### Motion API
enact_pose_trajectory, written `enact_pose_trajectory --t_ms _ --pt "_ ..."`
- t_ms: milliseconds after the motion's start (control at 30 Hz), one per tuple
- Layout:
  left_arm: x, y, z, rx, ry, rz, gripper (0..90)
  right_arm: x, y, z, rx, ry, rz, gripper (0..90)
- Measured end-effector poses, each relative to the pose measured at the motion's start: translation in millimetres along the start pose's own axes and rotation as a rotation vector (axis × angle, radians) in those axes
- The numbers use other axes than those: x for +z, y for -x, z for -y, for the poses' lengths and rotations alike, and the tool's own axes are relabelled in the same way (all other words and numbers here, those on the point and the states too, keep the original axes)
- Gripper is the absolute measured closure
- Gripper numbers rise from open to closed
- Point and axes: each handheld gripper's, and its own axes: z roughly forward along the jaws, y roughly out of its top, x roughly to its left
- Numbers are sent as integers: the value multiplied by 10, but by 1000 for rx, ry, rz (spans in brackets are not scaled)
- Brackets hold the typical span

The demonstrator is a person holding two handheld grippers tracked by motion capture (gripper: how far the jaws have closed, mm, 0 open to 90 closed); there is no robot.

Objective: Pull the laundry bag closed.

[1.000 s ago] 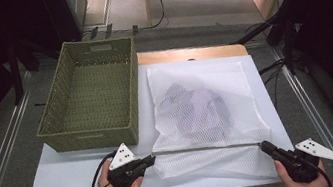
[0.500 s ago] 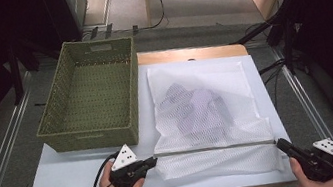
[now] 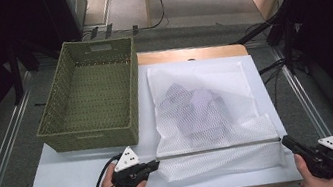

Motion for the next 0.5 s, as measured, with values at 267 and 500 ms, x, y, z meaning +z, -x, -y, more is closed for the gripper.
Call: enact_pose_trajectory --t_ms 267,500 --pt "-89 -123 7 -74 73 6 693 21 12 7 2 -4 -33 861" --pt "-233 -190 4 -89 146 -37 456 -1 7 -27 -17 55 -43 552"
